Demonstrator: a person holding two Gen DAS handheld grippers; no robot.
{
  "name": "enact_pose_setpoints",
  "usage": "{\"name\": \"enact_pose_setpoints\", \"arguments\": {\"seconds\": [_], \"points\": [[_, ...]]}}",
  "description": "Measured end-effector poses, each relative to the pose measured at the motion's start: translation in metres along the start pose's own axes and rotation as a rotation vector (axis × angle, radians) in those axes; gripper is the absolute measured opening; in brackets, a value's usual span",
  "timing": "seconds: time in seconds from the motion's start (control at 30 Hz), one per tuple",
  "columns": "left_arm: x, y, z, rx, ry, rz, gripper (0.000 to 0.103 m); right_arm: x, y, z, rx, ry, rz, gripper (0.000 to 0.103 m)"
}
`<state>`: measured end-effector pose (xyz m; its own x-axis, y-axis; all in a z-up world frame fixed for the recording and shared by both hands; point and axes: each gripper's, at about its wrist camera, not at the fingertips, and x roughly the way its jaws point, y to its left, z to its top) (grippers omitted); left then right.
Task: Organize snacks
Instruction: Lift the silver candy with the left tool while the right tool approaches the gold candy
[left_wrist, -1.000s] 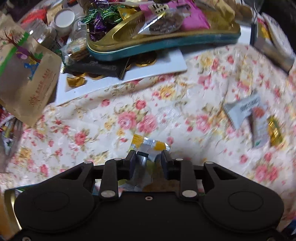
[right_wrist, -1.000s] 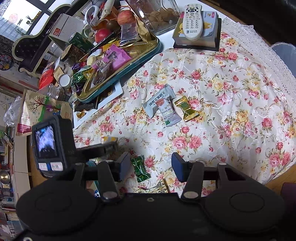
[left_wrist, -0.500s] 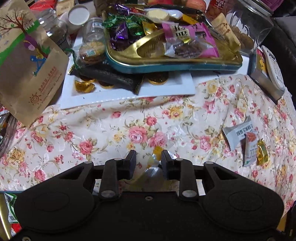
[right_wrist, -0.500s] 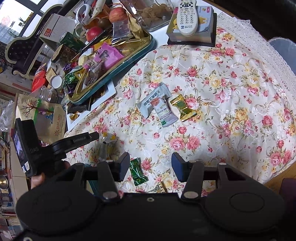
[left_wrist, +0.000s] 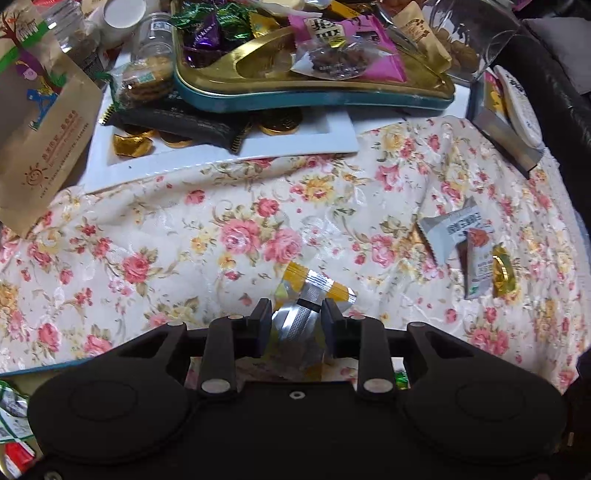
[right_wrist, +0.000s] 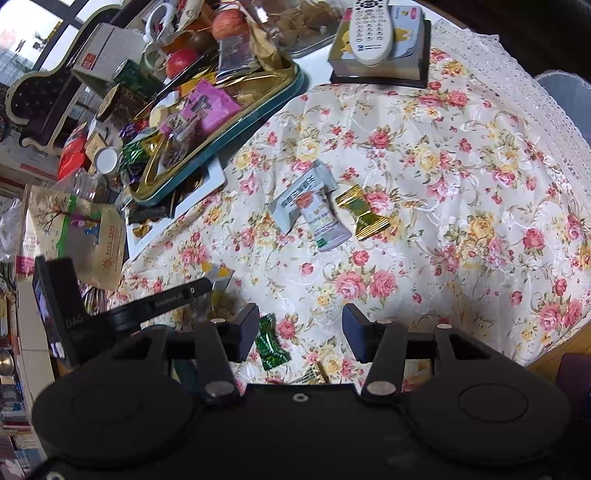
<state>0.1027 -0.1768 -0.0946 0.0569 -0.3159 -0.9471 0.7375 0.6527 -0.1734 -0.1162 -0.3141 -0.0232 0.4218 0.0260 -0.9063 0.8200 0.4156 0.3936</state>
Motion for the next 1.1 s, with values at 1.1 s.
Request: {"name": "enact_pose_setpoints", "arguments": {"seconds": [1.1], "points": [[0.005, -0.02, -0.013, 0.142, -0.027, 0.035, 0.053, 0.028, -0.008, 0.031, 0.068, -0.086, -0.137, 0.053]]}}
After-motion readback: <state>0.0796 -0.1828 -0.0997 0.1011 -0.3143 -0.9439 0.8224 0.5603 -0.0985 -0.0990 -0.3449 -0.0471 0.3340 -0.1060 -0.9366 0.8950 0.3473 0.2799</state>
